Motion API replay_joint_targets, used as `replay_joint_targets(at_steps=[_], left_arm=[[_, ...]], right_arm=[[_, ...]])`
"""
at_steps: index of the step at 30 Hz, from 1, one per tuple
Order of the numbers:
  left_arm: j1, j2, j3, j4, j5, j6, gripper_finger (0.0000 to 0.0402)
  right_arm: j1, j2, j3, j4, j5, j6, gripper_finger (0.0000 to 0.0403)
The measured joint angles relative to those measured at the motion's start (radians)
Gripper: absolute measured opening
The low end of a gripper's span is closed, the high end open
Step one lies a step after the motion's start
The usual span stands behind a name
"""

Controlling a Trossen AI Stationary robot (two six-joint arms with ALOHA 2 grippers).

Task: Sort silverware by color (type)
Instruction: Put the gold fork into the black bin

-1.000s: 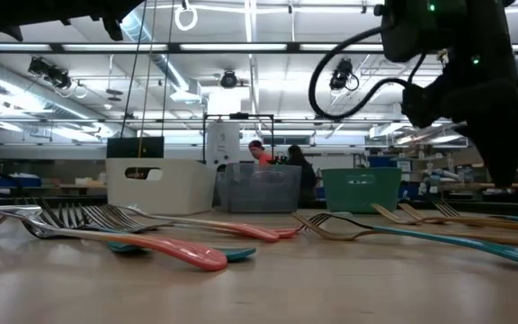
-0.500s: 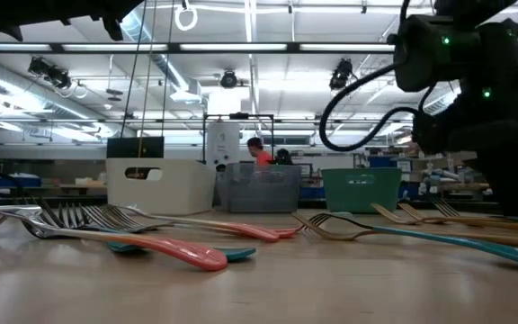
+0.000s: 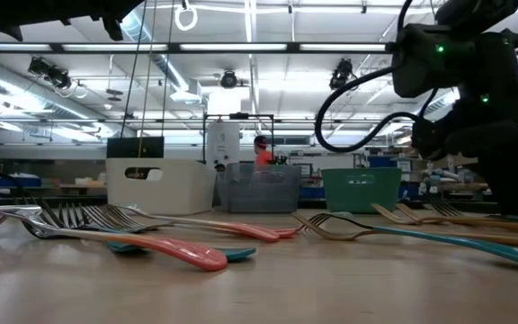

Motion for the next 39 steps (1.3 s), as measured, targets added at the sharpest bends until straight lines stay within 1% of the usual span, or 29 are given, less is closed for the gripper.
replay_joint_targets(at_steps=[1, 3, 6, 8, 11, 13, 17, 20, 24, 28, 39], left_arm=[[0.0, 0.0, 0.0, 0.0, 0.0, 0.0, 0.007], [0.0, 0.0, 0.0, -0.001, 0.0, 0.0, 0.007], [0.0, 0.0, 0.0, -0.002, 0.0, 0.0, 0.007], [0.0, 0.0, 0.0, -0.003, 0.0, 0.0, 0.007], [0.0, 0.0, 0.0, -0.003, 0.0, 0.0, 0.007], [0.0, 0.0, 0.0, -0.003, -0.008, 0.0, 0.007], [0.0, 0.0, 0.0, -0.008, -0.041, 0.0, 0.007], [0.0, 0.0, 0.0, -0.011, -0.046, 0.0, 0.007], [0.0, 0.0, 0.0, -0.011, -0.046, 0.0, 0.007], [0.0, 0.0, 0.0, -0.011, -0.046, 0.0, 0.007], [0.0, 0.0, 0.0, -0.017, -0.046, 0.0, 0.007]], right_arm=[[-0.006, 0.0, -0.001, -0.003, -0.001, -0.013, 0.0018], [-0.018, -0.003, -0.001, -0.009, -0.008, -0.031, 0.0016], [-0.044, -0.021, 0.001, -0.029, -0.009, -0.041, 0.0023], [-0.061, -0.041, 0.007, -0.065, 0.02, -0.05, 0.0026], [-0.083, -0.082, 0.043, -0.067, 0.027, -0.069, 0.0024], [-0.096, -0.108, 0.058, -0.101, 0.029, -0.08, 0.0022], [-0.129, -0.162, 0.122, -0.079, 0.041, -0.112, 0.0023], [-0.151, -0.187, 0.173, -0.083, 0.052, -0.147, 0.0023], [-0.185, -0.195, 0.231, -0.013, 0.078, -0.207, 0.0023], [-0.212, -0.173, 0.266, 0.132, 0.081, -0.269, 0.0023], [-0.309, -0.073, 0.268, 0.519, -0.02, -0.375, 0.0024]])
